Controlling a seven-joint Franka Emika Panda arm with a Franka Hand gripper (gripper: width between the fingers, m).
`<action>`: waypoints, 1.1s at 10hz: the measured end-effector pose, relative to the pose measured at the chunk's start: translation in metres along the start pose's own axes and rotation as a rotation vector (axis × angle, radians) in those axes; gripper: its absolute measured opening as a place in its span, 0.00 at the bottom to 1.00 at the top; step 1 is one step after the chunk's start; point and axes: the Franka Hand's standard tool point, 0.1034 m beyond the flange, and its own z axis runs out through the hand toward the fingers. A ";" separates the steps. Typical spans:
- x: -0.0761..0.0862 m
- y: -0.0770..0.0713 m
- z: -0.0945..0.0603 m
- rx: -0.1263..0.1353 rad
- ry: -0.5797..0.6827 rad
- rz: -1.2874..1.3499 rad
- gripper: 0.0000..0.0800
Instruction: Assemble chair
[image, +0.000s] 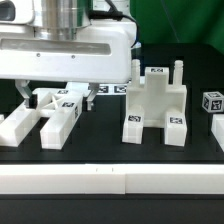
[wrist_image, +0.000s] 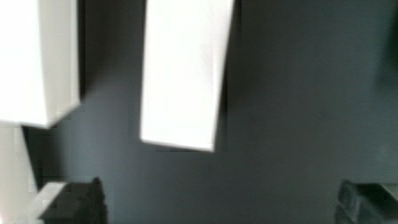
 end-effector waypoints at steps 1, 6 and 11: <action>-0.006 0.003 0.004 0.008 -0.013 0.055 0.81; -0.008 0.005 0.009 0.015 -0.020 0.070 0.81; -0.013 0.007 0.035 -0.006 -0.011 0.014 0.81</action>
Offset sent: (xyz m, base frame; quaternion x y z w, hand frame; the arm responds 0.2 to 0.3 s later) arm 0.0000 0.0000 0.0000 0.0000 0.0000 0.0000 1.0000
